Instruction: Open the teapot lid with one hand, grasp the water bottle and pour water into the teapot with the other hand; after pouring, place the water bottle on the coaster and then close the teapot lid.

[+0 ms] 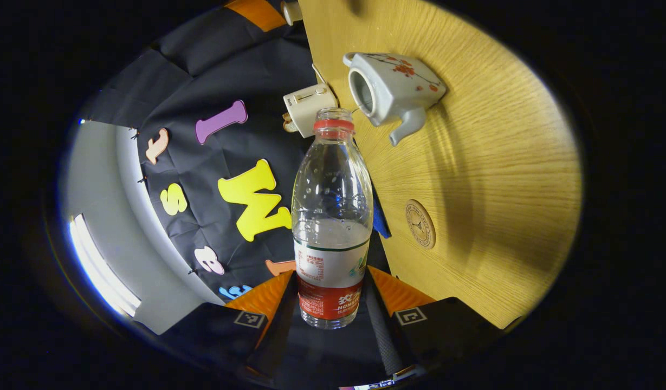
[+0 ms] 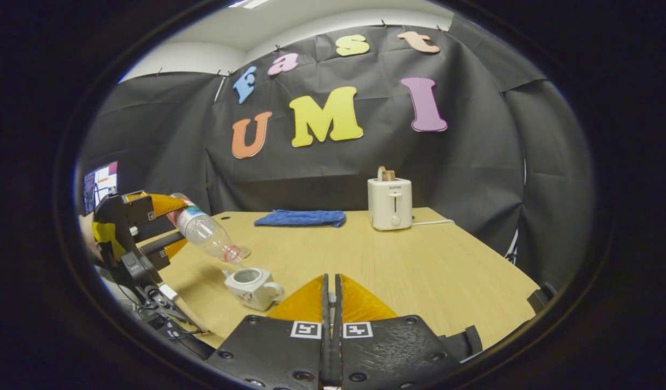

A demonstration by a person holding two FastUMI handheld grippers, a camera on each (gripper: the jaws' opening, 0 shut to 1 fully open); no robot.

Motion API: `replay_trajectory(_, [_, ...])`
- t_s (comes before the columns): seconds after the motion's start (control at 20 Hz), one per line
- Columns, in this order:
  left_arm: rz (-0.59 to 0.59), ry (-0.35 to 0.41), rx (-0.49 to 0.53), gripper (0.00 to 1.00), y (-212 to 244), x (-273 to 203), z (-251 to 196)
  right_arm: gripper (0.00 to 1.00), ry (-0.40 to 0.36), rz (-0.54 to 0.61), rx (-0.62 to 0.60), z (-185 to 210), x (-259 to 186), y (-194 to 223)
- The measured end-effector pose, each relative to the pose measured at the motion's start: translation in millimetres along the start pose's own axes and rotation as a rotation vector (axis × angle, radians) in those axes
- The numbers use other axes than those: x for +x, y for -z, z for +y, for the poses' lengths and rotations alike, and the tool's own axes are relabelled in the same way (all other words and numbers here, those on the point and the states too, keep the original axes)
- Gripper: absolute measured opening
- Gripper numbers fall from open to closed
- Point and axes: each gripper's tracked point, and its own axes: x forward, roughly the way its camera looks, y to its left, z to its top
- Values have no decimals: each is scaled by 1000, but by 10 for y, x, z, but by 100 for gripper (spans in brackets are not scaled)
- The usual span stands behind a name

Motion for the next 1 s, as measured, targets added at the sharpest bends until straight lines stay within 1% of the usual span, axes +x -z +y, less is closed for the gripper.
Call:
replay_trajectory(0.05, [-1,-2,12,75,5,8,17,0,2,0,2,-4,-12,9])
replay_trajectory(0.1, [0,-3,23,71,16,10,22,0,2,0,4,-3,-12,12])
replay_trajectory(0.5, [-12,-16,89,71,16,-53,41,0,1,-4,6,-3,-9,5])
replay_trajectory(0.55, [-15,-19,101,75,3,-63,40,0,0,-5,7,-3,-19,7])
replay_trajectory(0.6, [-18,-21,111,71,3,-62,57,0,0,-5,8,-6,-20,6])
replay_trajectory(0.65, [-21,-22,119,75,-2,-57,70,0,-1,-5,10,-7,-12,10])
replay_trajectory(0.7, [-22,-24,129,75,0,-44,93,0,-2,-4,11,-4,-12,6])
replay_trajectory(0.75, [-23,-26,140,71,-7,-45,103,0,-1,-4,13,-7,-15,19])
replay_trajectory(0.85, [-24,-25,157,71,-9,-35,125,0,-2,-6,16,-19,-19,22])
replay_trajectory(0.9, [-27,-25,164,75,-12,-36,138,0,-2,-5,18,-23,-17,19])
replay_trajectory(0.95, [-27,-27,173,71,-22,-43,137,0,-1,-5,19,-28,-20,29])
replay_trajectory(1.0, [-31,-27,183,71,-18,-47,152,0,0,-4,19,-36,-20,28])
